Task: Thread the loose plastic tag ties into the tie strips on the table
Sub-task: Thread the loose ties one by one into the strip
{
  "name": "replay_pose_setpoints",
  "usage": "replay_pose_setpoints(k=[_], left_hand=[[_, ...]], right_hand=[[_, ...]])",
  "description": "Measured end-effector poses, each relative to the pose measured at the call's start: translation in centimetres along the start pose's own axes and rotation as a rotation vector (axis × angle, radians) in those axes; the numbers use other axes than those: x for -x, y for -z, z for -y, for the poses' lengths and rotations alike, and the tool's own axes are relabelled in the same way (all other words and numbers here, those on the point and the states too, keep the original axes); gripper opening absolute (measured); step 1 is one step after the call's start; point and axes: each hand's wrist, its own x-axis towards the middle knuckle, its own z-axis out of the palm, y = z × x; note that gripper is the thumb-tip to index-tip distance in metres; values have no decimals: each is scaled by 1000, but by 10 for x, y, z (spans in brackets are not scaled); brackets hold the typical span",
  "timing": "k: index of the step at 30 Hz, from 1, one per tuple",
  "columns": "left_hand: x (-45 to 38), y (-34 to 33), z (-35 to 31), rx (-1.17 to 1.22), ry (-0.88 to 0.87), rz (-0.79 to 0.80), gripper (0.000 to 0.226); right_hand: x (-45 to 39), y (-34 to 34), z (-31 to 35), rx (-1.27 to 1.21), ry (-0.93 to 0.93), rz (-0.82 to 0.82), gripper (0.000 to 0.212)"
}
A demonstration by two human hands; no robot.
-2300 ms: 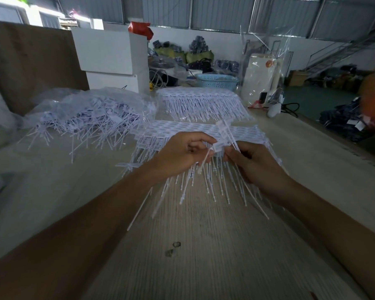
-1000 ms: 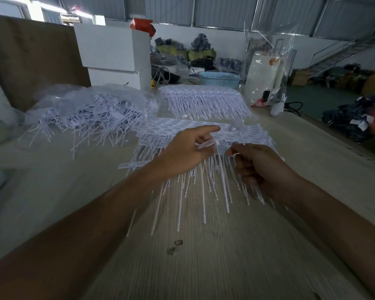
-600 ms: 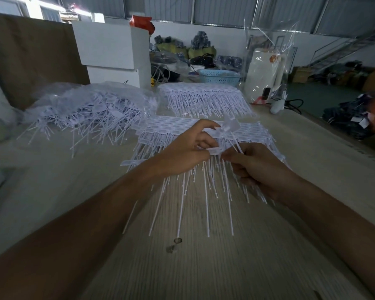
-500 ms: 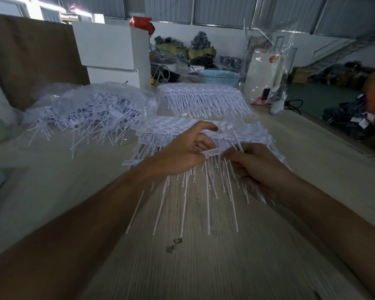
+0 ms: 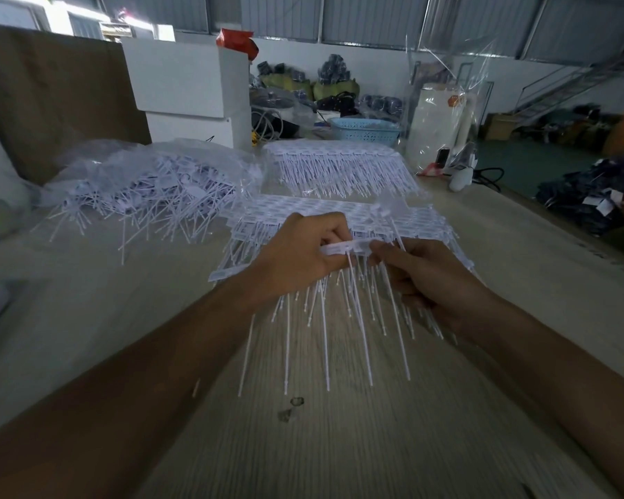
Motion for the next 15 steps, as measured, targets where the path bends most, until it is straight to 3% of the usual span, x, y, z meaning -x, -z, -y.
replay_pose_setpoints(k=[7,15], left_hand=[[-1,0,-11,-517,-235,50,19],[-3,3,-11,-280,-22,50,19]], right_hand=[[-4,2,-5,14,-42,-30,27],[-8,5,-4,-89,-19,-110,27]])
